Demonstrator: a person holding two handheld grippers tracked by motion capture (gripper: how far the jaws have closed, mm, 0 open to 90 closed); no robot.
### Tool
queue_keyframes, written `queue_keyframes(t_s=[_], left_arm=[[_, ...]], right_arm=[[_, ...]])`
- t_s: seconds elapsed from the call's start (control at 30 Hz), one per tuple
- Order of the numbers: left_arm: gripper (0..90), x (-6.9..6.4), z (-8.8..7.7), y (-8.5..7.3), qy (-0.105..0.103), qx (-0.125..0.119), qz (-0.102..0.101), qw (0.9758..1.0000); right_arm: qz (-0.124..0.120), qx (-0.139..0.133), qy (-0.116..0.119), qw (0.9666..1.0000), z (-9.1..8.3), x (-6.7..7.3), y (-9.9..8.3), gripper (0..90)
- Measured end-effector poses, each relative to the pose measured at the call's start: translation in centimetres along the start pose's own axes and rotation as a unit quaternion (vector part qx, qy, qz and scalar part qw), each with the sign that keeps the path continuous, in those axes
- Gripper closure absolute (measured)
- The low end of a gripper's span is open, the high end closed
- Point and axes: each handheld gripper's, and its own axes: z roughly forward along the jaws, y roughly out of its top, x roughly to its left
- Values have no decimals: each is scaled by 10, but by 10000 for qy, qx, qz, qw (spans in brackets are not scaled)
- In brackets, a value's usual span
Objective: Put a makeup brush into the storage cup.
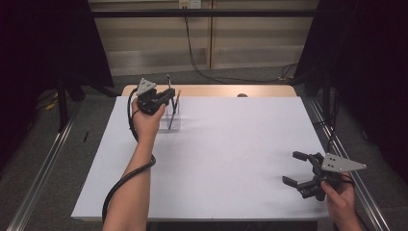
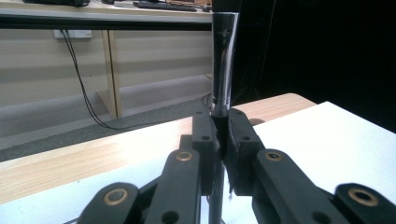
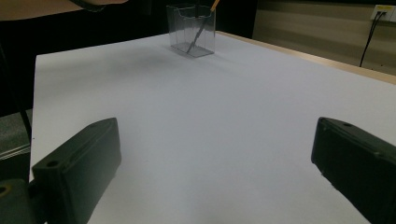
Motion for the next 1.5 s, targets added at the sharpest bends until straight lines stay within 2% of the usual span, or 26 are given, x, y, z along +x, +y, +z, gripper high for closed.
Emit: queue_keyframes(t_s=[1.5], left_arm=[[829,-1,7,-17,63,132,-57,9999]], right_arm=[[-13,-3,41,10000,0,0,0,10]])
